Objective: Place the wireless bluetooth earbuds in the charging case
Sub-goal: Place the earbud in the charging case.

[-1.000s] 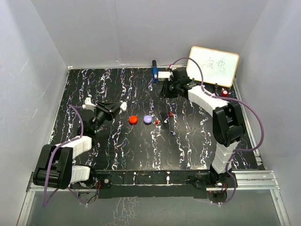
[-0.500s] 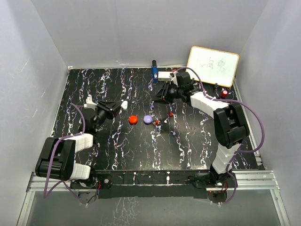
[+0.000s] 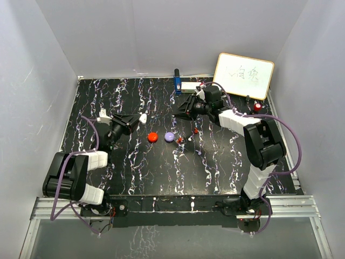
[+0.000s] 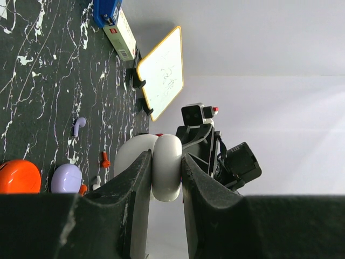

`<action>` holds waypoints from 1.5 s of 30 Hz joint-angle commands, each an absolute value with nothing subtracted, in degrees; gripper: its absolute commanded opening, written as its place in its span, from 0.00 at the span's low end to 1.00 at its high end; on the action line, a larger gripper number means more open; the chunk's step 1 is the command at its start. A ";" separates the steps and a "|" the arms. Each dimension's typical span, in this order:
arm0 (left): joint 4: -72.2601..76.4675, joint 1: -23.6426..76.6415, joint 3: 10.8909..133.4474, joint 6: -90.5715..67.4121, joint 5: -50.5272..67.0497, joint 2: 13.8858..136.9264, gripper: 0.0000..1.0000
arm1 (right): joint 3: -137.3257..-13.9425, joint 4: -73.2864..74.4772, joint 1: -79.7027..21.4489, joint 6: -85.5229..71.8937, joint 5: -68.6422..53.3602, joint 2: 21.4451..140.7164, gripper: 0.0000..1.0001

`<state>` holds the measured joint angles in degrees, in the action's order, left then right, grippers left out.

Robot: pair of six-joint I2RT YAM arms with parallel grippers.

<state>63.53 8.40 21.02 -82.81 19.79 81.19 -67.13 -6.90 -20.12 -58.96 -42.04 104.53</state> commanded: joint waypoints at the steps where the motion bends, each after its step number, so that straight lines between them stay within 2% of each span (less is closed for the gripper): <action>1: 68.66 8.17 22.85 -83.39 21.02 82.11 0.00 | -64.60 -19.46 -19.86 -65.07 -44.96 102.33 0.00; 5: 72.90 8.25 23.38 -84.21 21.56 84.38 0.00 | -61.91 -28.99 -19.95 -71.79 -47.41 102.37 0.00; 14: 73.61 10.41 27.41 -84.38 20.88 88.21 0.00 | -61.27 -38.32 -20.08 -81.37 -51.19 102.30 0.00; 29: 78.51 13.65 31.66 -86.39 20.66 95.18 0.00 | -63.87 -38.37 -22.05 -84.19 -52.04 103.81 0.00; 45: 79.10 16.16 32.87 -87.10 19.69 95.75 0.00 | -65.65 -38.16 -24.01 -84.37 -50.70 105.87 0.00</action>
<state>74.19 15.53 31.31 -86.89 20.25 96.23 -62.94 -34.98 -23.62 -84.18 -50.96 105.71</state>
